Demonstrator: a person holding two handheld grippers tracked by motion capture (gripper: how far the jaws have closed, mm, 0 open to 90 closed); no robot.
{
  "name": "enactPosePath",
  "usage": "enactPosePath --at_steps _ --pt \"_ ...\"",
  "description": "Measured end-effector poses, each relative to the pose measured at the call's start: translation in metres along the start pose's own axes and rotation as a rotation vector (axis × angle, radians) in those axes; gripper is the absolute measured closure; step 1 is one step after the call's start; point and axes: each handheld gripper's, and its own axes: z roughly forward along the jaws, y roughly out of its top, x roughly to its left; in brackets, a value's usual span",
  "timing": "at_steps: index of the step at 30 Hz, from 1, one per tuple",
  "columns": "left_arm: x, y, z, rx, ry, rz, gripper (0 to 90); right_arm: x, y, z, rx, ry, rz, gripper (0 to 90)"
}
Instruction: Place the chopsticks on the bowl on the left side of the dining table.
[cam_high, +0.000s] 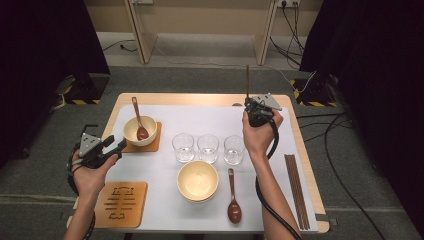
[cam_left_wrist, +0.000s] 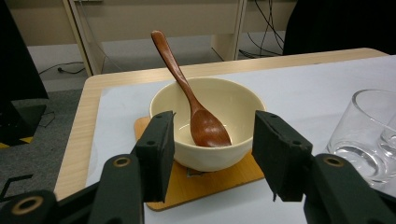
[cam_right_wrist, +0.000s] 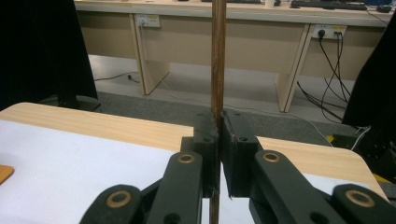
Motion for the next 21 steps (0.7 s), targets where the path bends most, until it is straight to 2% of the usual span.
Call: enactPosePath --at_steps 21 --pt "-0.001 -0.001 0.001 0.000 -0.003 0.002 48.5 0.014 0.006 0.006 -0.021 0.025 -0.004 85.3"
